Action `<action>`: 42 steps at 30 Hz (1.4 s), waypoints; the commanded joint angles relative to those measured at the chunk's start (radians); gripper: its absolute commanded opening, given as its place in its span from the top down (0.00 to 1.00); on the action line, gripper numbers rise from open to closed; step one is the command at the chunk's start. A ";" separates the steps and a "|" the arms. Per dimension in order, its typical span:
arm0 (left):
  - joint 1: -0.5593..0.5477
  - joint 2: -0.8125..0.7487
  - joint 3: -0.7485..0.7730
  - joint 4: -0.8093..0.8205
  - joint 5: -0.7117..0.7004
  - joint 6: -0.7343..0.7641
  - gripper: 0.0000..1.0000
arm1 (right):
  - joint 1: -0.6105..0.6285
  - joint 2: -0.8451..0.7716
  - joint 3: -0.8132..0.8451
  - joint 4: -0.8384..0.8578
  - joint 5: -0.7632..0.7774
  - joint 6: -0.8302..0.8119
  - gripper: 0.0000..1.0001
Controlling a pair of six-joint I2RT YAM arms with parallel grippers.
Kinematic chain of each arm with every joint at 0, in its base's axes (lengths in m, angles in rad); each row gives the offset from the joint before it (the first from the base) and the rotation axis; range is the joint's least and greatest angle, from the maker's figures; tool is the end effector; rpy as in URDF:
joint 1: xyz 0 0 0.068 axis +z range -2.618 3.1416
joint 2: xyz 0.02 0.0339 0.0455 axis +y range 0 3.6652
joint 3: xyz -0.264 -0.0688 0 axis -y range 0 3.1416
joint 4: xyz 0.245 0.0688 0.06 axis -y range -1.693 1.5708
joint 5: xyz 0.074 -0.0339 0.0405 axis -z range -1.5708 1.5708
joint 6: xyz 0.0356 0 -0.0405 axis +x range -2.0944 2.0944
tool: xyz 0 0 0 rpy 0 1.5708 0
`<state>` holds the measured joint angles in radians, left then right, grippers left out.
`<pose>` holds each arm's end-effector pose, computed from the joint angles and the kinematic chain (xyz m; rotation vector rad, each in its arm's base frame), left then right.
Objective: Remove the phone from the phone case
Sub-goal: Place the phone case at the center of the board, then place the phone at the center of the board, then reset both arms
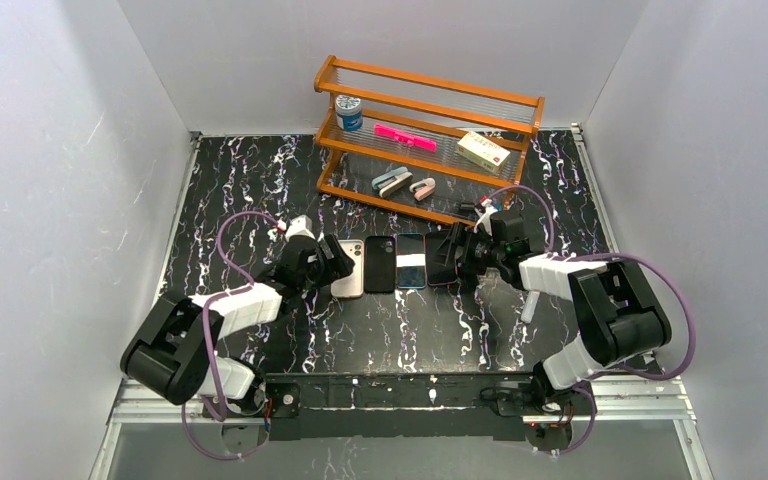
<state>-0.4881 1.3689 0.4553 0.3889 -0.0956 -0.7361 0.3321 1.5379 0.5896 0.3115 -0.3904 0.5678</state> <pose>0.2303 -0.1184 0.1600 -0.3258 2.1330 -0.6302 0.2687 0.1070 0.1497 0.0427 2.3107 0.9137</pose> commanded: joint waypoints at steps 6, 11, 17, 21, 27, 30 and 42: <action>0.000 -0.080 0.023 -0.146 -0.054 -0.005 0.04 | 0.013 -0.042 0.001 -0.176 0.131 -0.079 0.01; -0.001 -0.208 0.068 -0.279 -0.086 0.045 0.02 | 0.013 -0.121 0.004 -0.238 0.189 -0.092 0.01; 0.000 -0.448 0.160 -0.512 -0.200 0.126 0.02 | 0.013 -0.364 0.026 -0.374 0.309 -0.116 0.01; 0.000 -0.636 0.250 -0.652 -0.358 0.222 0.02 | 0.012 -0.582 0.075 -0.499 0.473 -0.156 0.01; 0.000 -0.870 0.335 -0.721 -0.571 0.404 0.02 | 0.011 -0.876 0.135 -0.591 0.670 -0.227 0.01; 0.000 -0.962 0.341 -0.722 -0.650 0.443 0.02 | 0.012 -0.983 0.138 -0.596 0.737 -0.262 0.01; 0.000 -1.177 0.203 -0.621 -0.712 0.514 0.02 | 0.012 -1.205 0.069 -0.551 0.849 -0.338 0.01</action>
<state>-0.4881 0.2123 0.7021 -0.2798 -0.7624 -0.2516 0.3424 0.3588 0.6769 -0.2710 0.4149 0.2630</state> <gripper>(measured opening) 0.980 0.985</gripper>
